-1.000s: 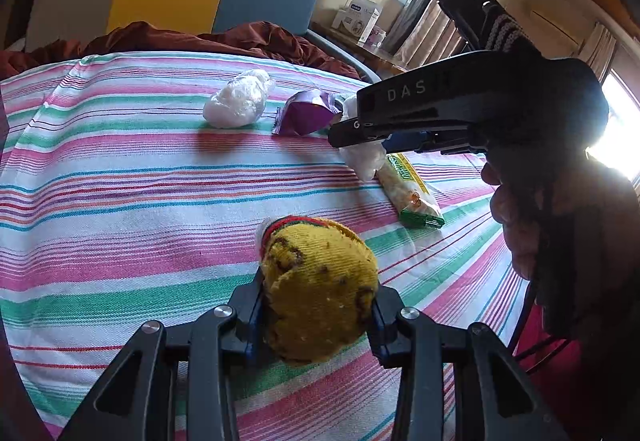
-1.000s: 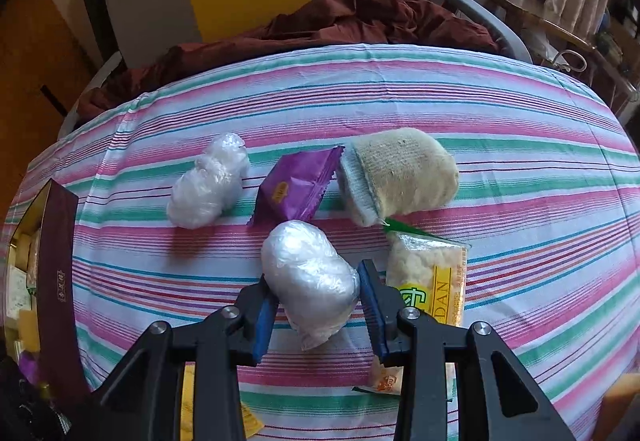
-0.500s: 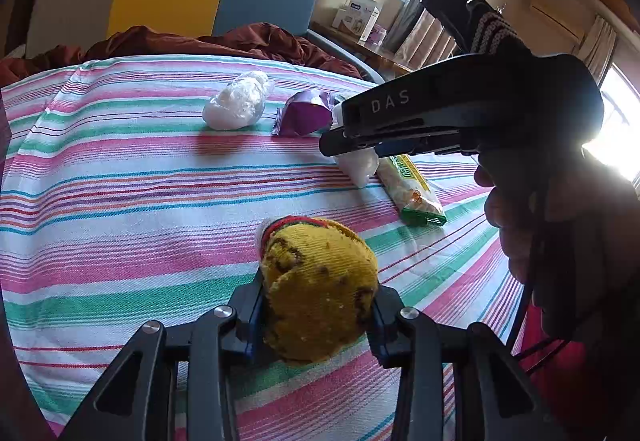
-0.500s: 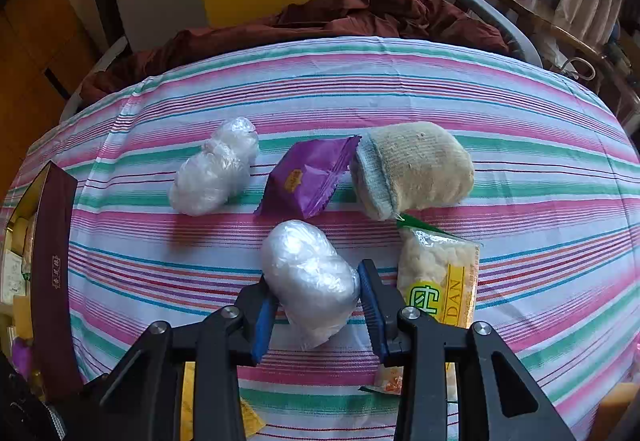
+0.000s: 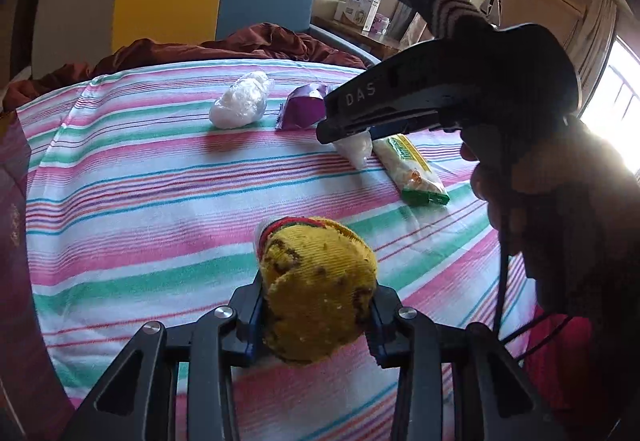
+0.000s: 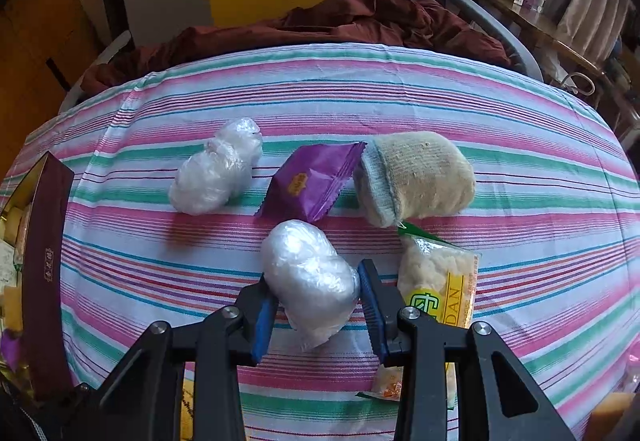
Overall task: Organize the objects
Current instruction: 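Carry yellow ball into gold tray and open left tool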
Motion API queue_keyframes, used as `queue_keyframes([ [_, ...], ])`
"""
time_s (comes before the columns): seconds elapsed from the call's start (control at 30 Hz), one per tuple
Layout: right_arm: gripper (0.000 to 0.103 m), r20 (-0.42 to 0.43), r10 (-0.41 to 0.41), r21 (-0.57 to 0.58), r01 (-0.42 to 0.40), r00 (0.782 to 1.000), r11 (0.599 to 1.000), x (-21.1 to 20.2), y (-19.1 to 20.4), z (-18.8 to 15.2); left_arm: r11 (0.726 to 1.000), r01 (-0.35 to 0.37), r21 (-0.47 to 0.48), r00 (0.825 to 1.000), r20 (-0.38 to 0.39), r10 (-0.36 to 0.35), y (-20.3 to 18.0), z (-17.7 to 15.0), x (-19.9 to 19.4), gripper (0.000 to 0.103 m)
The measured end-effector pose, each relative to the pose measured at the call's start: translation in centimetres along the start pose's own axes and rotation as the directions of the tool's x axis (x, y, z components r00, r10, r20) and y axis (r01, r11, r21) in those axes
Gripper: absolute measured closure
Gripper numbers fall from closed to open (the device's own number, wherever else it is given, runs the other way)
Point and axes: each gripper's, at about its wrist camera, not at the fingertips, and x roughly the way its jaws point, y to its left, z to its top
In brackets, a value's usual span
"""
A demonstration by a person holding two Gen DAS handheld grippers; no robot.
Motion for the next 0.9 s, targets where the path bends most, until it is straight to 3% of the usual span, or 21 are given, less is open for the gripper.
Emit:
queue_keyframes([
  [0.47,0.064,0.020,-0.034,-0.050,0.035,0.999,0.998,0.0,0.7,-0.4,0.999,0.039,0.024,0.999,0.002,-0.039,-0.9,-1.8,-4.9,0.064],
  [0.67,0.064,0.028,-0.051,-0.069,0.053,0.998,0.996,0.0,0.9,-0.5,1.000,-0.010,0.020,1.000,-0.003,0.010,-0.3,-2.3,-6.0,0.064],
  [0.77,0.064,0.031,-0.058,-0.068,0.060,0.998,0.996,-0.1,0.8,-0.6,0.998,-0.053,0.028,0.997,0.058,0.052,-0.2,-1.5,-8.7,0.064],
  [0.9,0.064,0.032,-0.065,-0.067,0.067,0.997,0.995,-0.1,0.8,-0.6,0.993,-0.116,-0.003,0.980,0.160,0.115,0.8,0.2,-13.0,0.064],
])
